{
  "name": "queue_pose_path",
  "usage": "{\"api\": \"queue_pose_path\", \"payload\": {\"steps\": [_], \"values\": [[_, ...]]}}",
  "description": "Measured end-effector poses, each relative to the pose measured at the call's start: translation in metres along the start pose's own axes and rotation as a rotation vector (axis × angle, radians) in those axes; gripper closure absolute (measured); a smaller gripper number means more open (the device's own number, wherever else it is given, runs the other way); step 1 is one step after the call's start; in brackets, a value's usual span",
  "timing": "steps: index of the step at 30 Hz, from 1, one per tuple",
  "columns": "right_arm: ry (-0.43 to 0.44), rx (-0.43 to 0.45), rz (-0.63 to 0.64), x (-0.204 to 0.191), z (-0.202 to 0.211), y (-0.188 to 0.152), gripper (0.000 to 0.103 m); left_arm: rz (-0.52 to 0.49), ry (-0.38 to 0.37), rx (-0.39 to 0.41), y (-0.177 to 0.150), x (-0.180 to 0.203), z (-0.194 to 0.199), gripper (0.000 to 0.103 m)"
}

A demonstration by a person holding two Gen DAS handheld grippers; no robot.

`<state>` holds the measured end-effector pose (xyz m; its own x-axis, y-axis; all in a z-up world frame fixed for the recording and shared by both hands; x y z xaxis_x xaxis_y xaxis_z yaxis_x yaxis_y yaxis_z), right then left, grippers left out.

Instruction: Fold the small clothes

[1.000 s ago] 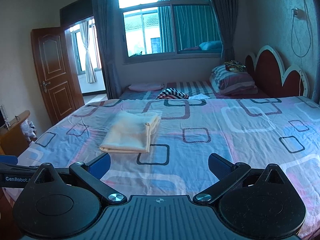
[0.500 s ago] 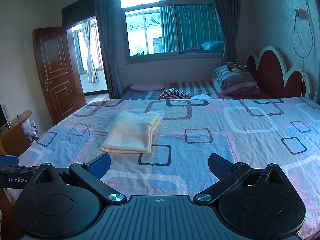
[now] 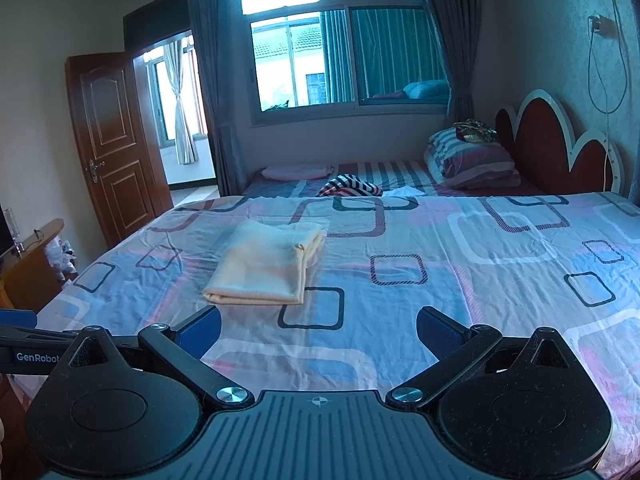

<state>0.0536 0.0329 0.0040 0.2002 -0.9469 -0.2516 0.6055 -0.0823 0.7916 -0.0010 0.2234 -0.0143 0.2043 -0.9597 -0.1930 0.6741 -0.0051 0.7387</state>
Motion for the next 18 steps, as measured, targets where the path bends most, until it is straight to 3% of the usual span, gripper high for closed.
{"api": "queue_pose_path", "payload": {"steps": [18], "values": [[0.002,-0.008,-0.002,0.004,-0.0036,-0.0007,0.0,0.001,-0.001,-0.001,0.0006,0.0001,-0.0004,0.001]]}}
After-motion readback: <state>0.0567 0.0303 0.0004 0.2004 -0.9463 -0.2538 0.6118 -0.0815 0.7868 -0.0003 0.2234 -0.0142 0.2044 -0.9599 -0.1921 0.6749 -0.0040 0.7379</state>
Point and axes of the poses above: each gripper's, at about its wrist camera, not at the fingertips, and z roughly against the way its jaws point, x to its right, y to its top, the point moved 8 cm from there along -z, roughly the way its jaws point, and after that the axes turned 5 degrees about -z, right-handed, at the moved point
